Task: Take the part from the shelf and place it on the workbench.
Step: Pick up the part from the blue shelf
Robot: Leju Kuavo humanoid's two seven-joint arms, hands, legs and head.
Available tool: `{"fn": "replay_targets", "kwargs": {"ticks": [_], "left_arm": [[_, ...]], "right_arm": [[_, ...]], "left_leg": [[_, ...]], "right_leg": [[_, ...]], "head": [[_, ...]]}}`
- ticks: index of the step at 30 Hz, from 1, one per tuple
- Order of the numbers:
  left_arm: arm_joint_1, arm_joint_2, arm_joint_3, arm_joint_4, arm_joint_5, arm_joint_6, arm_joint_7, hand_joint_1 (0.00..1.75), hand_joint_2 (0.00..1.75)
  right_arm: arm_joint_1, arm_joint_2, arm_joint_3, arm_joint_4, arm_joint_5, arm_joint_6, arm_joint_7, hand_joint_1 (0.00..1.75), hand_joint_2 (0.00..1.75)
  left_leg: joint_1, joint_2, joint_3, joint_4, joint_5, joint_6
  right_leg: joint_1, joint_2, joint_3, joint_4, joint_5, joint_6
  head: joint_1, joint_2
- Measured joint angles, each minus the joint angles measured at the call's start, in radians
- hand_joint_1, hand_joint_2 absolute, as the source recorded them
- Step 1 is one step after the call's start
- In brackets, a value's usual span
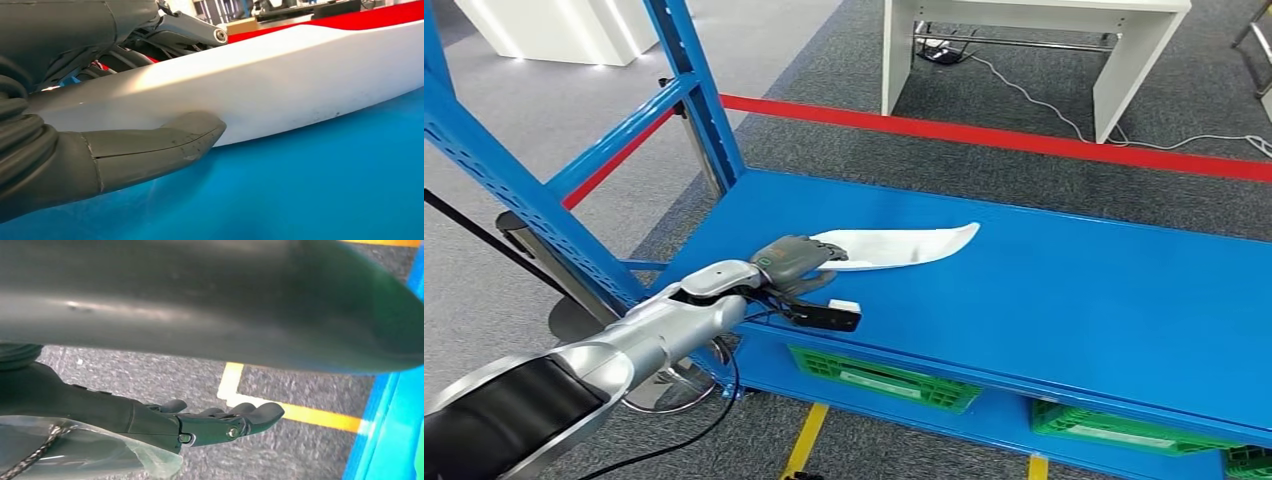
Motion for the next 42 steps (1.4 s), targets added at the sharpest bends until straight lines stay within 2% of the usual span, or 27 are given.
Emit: {"fn": "replay_targets", "kwargs": {"ticks": [2,3,4,5,7,9,10,12,13,14,15,16,18,20,23,24,26,28,29,30,31,33,35,38,39,40,42], "left_arm": [[-0.003,-0.005,0.010,-0.029,0.013,0.006,0.008,1.75,1.75],[-0.005,-0.007,0.015,-0.046,0.020,0.013,0.015,1.75,1.75],[-0.006,-0.008,0.020,-0.065,0.029,0.021,0.020,1.75,1.75],[-0.007,-0.010,0.026,-0.086,0.038,0.028,0.025,1.75,1.75],[-0.009,-0.012,0.039,-0.132,0.055,0.035,0.035,1.75,1.75],[-0.015,-0.013,0.056,-0.181,0.070,0.039,0.046,1.75,1.75],[-0.019,-0.013,0.064,-0.204,0.077,0.039,0.050,1.75,1.75],[-0.025,-0.015,0.076,-0.245,0.094,0.037,0.053,1.75,1.75],[-0.025,-0.015,0.082,-0.261,0.102,0.037,0.053,1.75,1.75],[-0.023,-0.015,0.087,-0.276,0.108,0.038,0.053,1.75,1.75],[-0.020,-0.015,0.092,-0.289,0.113,0.040,0.053,1.75,1.75],[-0.019,-0.015,0.096,-0.300,0.116,0.042,0.053,1.75,1.75],[-0.019,-0.016,0.105,-0.322,0.119,0.046,0.053,1.75,1.75],[-0.019,-0.015,0.112,-0.336,0.121,0.048,0.052,1.75,1.75],[-0.014,-0.015,0.120,-0.351,0.138,0.052,0.049,1.75,1.75],[-0.011,-0.015,0.127,-0.359,0.153,0.057,0.046,1.75,1.75],[-0.002,-0.015,0.147,-0.380,0.190,0.076,0.040,1.75,1.75],[0.018,-0.017,0.172,-0.406,0.227,0.100,0.037,1.75,1.75],[0.033,-0.018,0.186,-0.422,0.244,0.113,0.037,1.75,1.75],[0.050,-0.022,0.202,-0.442,0.261,0.127,0.037,1.75,1.75],[0.066,-0.027,0.220,-0.465,0.277,0.143,0.037,1.75,1.75],[0.090,-0.039,0.256,-0.513,0.300,0.178,0.037,1.75,1.75],[0.103,-0.052,0.284,-0.552,0.311,0.201,0.037,1.75,1.75],[0.126,-0.068,0.313,-0.592,0.318,0.219,0.035,1.75,1.75],[0.135,-0.074,0.321,-0.606,0.322,0.232,0.031,1.75,1.75],[0.144,-0.083,0.330,-0.620,0.327,0.251,0.027,1.75,1.75],[0.160,-0.099,0.345,-0.647,0.349,0.284,0.018,1.75,1.75]], "right_arm": [[0.000,0.001,-0.001,0.000,0.004,0.000,0.000,0.00,0.00],[-0.001,0.001,-0.002,0.000,0.006,0.000,0.000,0.00,0.00],[-0.002,0.001,-0.004,0.000,0.008,-0.001,0.000,0.00,0.00],[-0.003,0.001,-0.006,0.000,0.009,-0.002,0.000,0.00,0.00],[-0.002,0.002,-0.012,0.000,0.012,-0.003,0.000,0.00,0.00],[-0.001,0.002,-0.017,0.000,0.014,-0.004,0.001,0.00,0.00],[0.000,0.002,-0.020,0.000,0.016,-0.004,0.001,0.00,0.00],[-0.001,0.002,-0.023,0.000,0.020,-0.003,0.000,0.00,0.00],[-0.001,0.003,-0.025,0.000,0.023,-0.003,0.000,0.00,0.00],[-0.001,0.003,-0.026,0.000,0.025,-0.003,0.000,0.00,0.00],[-0.001,0.003,-0.027,0.000,0.027,-0.003,0.000,0.00,0.00],[-0.001,0.003,-0.029,0.000,0.028,-0.003,0.000,0.00,0.00],[-0.002,0.003,-0.032,0.000,0.029,-0.003,0.000,0.00,0.00],[-0.004,0.003,-0.032,0.000,0.030,-0.003,-0.001,0.00,0.00],[-0.002,0.004,-0.033,0.000,0.032,-0.003,-0.001,0.00,0.00],[-0.002,0.006,-0.033,0.000,0.032,-0.003,-0.001,0.00,0.00],[-0.003,0.008,-0.034,0.000,0.032,-0.004,-0.001,0.00,0.00],[-0.004,0.008,-0.038,0.000,0.033,-0.004,-0.001,0.00,0.00],[-0.004,0.008,-0.040,0.000,0.033,-0.004,-0.001,0.00,0.00],[-0.003,0.008,-0.042,0.000,0.035,-0.004,-0.001,0.00,0.00],[-0.003,0.010,-0.044,0.000,0.036,-0.004,-0.001,0.00,0.00],[-0.003,0.014,-0.048,0.000,0.040,-0.005,0.000,0.00,0.00],[-0.004,0.018,-0.050,0.000,0.042,-0.007,0.000,0.00,0.00],[-0.004,0.020,-0.054,0.000,0.043,-0.010,0.000,0.00,0.00],[-0.004,0.020,-0.056,0.000,0.043,-0.011,0.000,0.00,0.00],[-0.004,0.020,-0.057,0.000,0.044,-0.013,0.000,0.00,0.00],[-0.004,0.020,-0.058,0.000,0.046,-0.015,0.000,0.00,0.00]], "left_leg": [[0.000,0.000,0.055,-0.125,0.074,0.007],[-0.001,0.000,0.085,-0.192,0.102,0.011],[-0.002,0.000,0.104,-0.239,0.115,0.014],[-0.003,0.000,0.112,-0.262,0.117,0.017],[-0.003,0.000,0.109,-0.269,0.114,0.023],[0.000,0.001,0.108,-0.276,0.120,0.035],[0.002,0.001,0.108,-0.279,0.122,0.041],[0.001,0.001,0.105,-0.279,0.124,0.048],[-0.001,0.001,0.105,-0.279,0.124,0.048],[-0.002,0.001,0.105,-0.278,0.124,0.049],[-0.003,0.001,0.105,-0.278,0.124,0.049],[-0.003,0.001,0.106,-0.277,0.123,0.048],[-0.005,0.000,0.107,-0.275,0.120,0.043],[-0.009,0.000,0.102,-0.271,0.120,0.035],[-0.008,0.000,0.097,-0.268,0.120,0.020],[-0.007,0.000,0.092,-0.255,0.109,0.015],[-0.004,0.001,0.056,-0.168,0.056,0.004],[-0.002,0.001,-0.002,-0.036,-0.002,-0.003],[-0.001,0.001,-0.021,0.005,-0.011,-0.004],[-0.001,0.001,-0.024,0.009,-0.001,-0.003],[-0.001,0.001,-0.008,-0.026,0.027,0.000],[-0.004,0.001,0.054,-0.161,0.096,0.009],[-0.008,0.001,0.095,-0.253,0.121,0.018],[-0.008,0.000,0.099,-0.271,0.121,0.029],[-0.005,0.001,0.100,-0.275,0.124,0.035],[-0.002,0.001,0.100,-0.279,0.128,0.040],[-0.001,0.002,0.099,-0.281,0.131,0.046]], "right_leg": [[0.000,0.001,0.003,0.000,-0.001,0.002],[0.002,0.001,0.002,0.002,-0.002,0.005],[0.004,0.002,-0.001,0.004,-0.002,0.008],[0.006,0.002,-0.005,0.005,-0.001,0.013],[0.007,0.003,-0.012,0.003,0.002,0.025],[0.005,0.002,-0.027,0.024,-0.016,0.034],[0.005,0.002,-0.047,0.062,-0.039,0.037],[0.003,0.002,-0.111,0.196,-0.100,0.041],[0.003,0.002,-0.142,0.258,-0.119,0.042],[0.003,0.002,-0.161,0.291,-0.122,0.043],[0.003,0.002,-0.160,0.285,-0.104,0.042],[0.003,0.002,-0.141,0.239,-0.072,0.041],[0.004,0.001,-0.072,0.100,-0.008,0.036],[0.006,0.002,-0.030,0.018,0.010,0.030],[0.007,0.005,-0.027,0.009,0.009,0.018],[0.005,0.005,-0.027,0.007,0.011,0.012],[0.001,0.004,-0.025,0.004,0.013,0.003],[0.002,0.004,-0.025,0.004,0.012,-0.001],[0.002,0.005,-0.024,0.005,0.011,-0.002],[0.002,0.006,-0.024,0.005,0.011,-0.002],[0.002,0.007,-0.024,0.006,0.011,-0.001],[0.004,0.008,-0.022,0.007,0.009,0.002],[0.007,0.007,-0.024,0.009,0.007,0.008],[0.008,0.006,-0.028,0.007,0.007,0.024],[0.008,0.005,-0.033,0.014,-0.001,0.029],[0.008,0.005,-0.046,0.040,-0.021,0.033],[0.007,0.005,-0.095,0.151,-0.083,0.040]], "head": [[0.000,0.000],[0.000,0.000],[0.001,0.000],[0.001,0.000],[0.002,0.000],[0.003,0.000],[0.005,0.000],[0.008,0.000],[0.008,0.000],[0.008,0.000],[0.008,0.000],[0.008,0.000],[0.009,0.000],[0.007,0.000],[0.006,0.000],[0.005,0.000],[0.002,0.000],[0.001,0.000],[0.000,0.000],[0.000,0.000],[0.000,0.000],[0.001,0.000],[0.001,0.000],[0.001,0.000],[0.002,0.000],[0.004,0.000],[0.008,0.000]]}}
